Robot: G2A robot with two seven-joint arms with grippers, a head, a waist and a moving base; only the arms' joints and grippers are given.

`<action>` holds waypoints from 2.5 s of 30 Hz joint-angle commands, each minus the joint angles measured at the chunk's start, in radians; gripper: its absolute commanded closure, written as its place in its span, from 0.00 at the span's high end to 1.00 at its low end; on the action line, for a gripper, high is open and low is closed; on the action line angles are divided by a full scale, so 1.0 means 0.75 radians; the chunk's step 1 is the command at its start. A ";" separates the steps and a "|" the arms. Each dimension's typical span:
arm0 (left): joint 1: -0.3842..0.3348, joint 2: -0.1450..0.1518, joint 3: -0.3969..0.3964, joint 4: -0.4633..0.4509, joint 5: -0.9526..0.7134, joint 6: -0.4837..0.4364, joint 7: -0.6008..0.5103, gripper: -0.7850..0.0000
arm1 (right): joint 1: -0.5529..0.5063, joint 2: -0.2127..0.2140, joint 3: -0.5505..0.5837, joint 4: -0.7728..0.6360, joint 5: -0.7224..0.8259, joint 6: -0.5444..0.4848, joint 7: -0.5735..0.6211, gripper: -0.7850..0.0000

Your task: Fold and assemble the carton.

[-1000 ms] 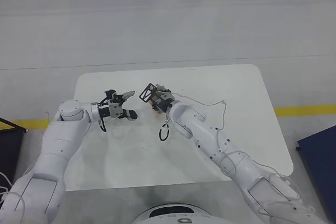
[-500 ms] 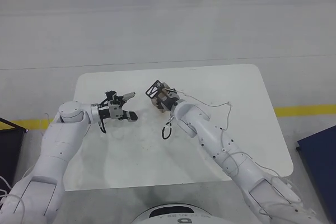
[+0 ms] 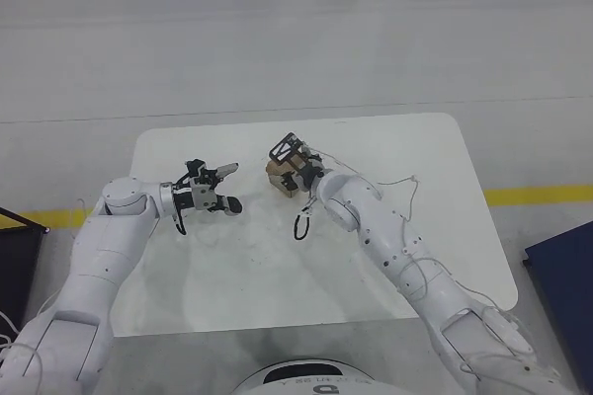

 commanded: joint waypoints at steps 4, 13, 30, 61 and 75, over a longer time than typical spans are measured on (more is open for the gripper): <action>-0.002 0.002 -0.001 -0.003 0.000 0.002 0.000 1.00 | 0.028 -0.006 0.019 0.033 0.106 -0.058 0.064 0.91; 0.000 0.006 -0.013 0.001 -0.023 0.004 -0.010 1.00 | 0.036 0.004 0.052 0.026 0.220 -0.223 0.171 0.76; -0.007 0.003 -0.007 0.016 -0.053 0.013 -0.020 1.00 | -0.135 0.077 0.159 -0.340 0.333 -0.500 0.437 0.80; -0.241 -0.166 0.202 0.300 -0.145 -0.109 0.288 1.00 | -0.094 0.009 -0.031 -0.164 0.288 0.074 -0.177 0.89; -0.330 -0.237 0.252 0.502 -0.168 -0.158 0.209 1.00 | -0.042 -0.031 -0.123 -0.076 0.138 0.263 -0.141 0.60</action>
